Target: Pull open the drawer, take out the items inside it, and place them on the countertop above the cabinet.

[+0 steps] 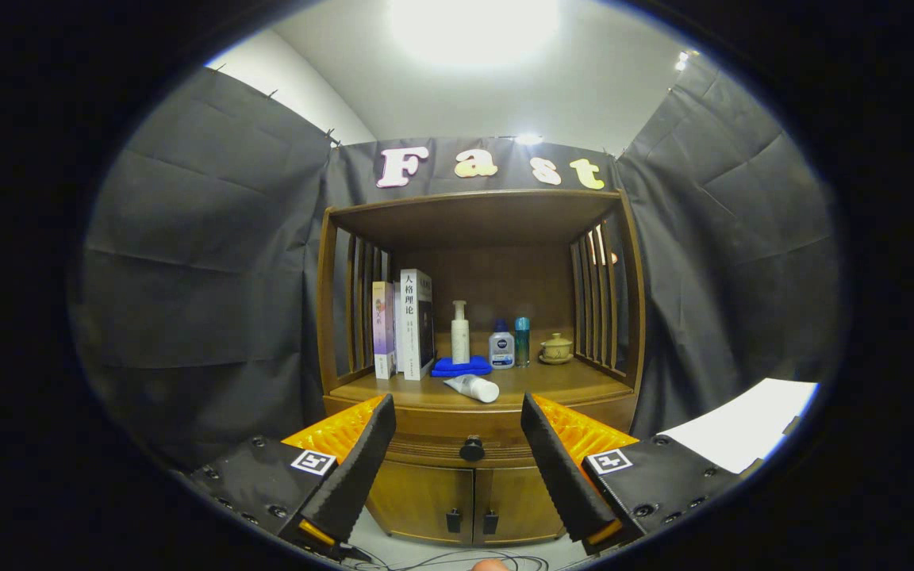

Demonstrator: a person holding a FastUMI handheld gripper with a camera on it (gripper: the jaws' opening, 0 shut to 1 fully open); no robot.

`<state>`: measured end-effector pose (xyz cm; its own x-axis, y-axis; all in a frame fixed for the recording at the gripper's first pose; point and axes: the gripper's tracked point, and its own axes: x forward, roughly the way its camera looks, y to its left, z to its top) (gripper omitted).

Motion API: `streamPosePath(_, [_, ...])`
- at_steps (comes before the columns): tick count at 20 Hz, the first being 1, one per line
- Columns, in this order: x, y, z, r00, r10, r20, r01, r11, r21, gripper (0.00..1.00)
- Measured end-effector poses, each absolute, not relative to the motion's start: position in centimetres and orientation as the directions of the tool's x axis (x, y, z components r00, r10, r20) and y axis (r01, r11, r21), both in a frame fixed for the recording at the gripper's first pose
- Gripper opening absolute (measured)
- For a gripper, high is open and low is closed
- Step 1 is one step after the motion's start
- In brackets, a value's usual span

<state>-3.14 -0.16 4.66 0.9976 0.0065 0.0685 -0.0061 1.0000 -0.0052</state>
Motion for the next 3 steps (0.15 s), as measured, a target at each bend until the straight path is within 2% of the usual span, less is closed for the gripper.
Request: streamPosePath(3, [-3.58, -0.72, 5.09, 0.997, 0.001, 0.072, -0.002, 1.0, 0.012, 0.99])
